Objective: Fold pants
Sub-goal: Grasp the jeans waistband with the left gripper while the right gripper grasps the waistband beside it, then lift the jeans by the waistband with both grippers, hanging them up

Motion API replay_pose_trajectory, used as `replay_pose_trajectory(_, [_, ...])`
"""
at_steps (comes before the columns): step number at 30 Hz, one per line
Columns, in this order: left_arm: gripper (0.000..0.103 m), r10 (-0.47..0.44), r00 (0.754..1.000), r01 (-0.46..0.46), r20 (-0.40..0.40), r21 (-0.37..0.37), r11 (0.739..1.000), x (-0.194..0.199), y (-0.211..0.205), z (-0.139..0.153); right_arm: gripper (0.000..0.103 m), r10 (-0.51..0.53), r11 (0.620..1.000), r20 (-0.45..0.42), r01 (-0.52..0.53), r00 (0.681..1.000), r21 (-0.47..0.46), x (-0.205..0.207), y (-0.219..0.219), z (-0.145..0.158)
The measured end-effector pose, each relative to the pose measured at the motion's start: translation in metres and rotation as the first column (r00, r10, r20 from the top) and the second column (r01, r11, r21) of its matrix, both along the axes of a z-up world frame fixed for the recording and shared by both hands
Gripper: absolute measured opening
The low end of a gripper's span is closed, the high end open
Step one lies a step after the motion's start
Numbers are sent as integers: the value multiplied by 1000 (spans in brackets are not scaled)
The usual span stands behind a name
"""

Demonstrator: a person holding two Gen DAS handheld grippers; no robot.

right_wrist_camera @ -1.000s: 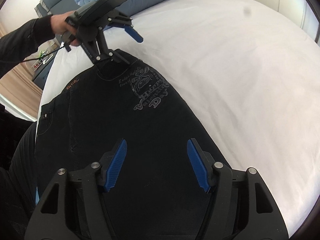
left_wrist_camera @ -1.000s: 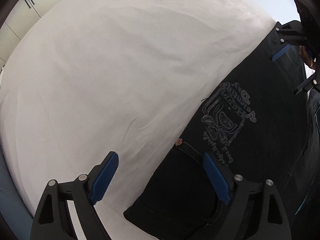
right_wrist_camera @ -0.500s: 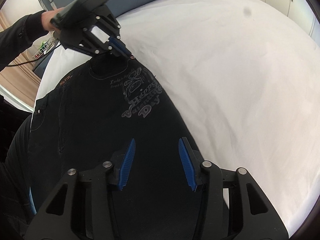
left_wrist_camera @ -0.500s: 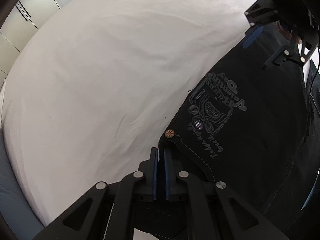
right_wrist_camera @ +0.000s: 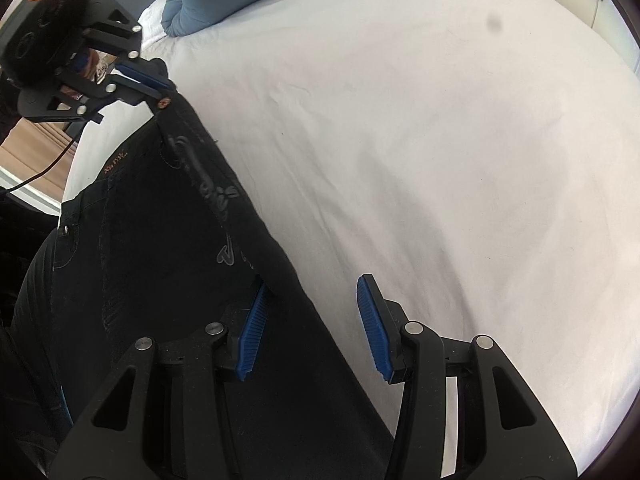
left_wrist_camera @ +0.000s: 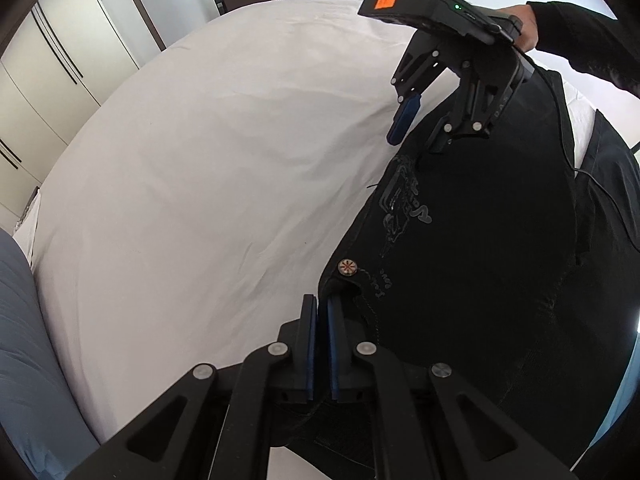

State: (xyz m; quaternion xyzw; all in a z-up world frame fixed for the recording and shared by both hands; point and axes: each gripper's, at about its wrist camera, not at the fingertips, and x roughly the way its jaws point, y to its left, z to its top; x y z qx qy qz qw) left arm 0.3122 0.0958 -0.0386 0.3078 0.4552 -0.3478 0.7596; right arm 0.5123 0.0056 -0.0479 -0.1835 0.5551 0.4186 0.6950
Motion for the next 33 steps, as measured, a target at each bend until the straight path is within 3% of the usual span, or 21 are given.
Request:
replay_pose_trajectory(4, [5, 14, 1000, -14, 4, 3, 1000, -5, 7, 7, 13, 32, 999, 14, -32, 999, 6, -9, 6, 7])
replay_pose_trajectory(6, [5, 30, 1000, -30, 7, -1, 1000, -4, 9, 6, 8, 41, 999, 40, -41, 998, -1, -15, 9, 15])
replay_pose_trajectory(11, [5, 46, 999, -47, 27, 7, 999, -12, 11, 8, 3, 45, 999, 131, -44, 990, -6, -41, 17, 37])
replay_pose_trajectory(16, [5, 42, 998, -43, 52, 32, 999, -33, 12, 15, 2, 153, 986, 266, -129, 952, -108, -89, 40, 57])
replay_pose_trajectory(18, [5, 29, 997, -33, 70, 51, 998, -45, 13, 13, 2, 235, 964, 319, -179, 918, -197, -115, 55, 59])
replay_pose_trajectory(21, [5, -6, 995, -3, 99, 88, 996, -72, 11, 12, 2, 448, 863, 360, -290, 818, -415, -164, 77, 47])
replay_pose_trajectory(24, [5, -47, 991, 33, 122, 119, 992, -104, 8, 11, 2, 564, 784, 347, -355, 749, -508, -201, 87, 42])
replay_pose_trajectory(27, [5, -88, 987, 67, 135, 152, 986, -135, 6, 8, 2, 686, 665, 338, -367, 644, -651, -238, 92, 32])
replay_pose_trajectory(33, [5, -206, 963, 156, 171, 265, 952, -202, -2, -4, 1, 786, 561, 317, -395, 531, -728, -307, 107, 23])
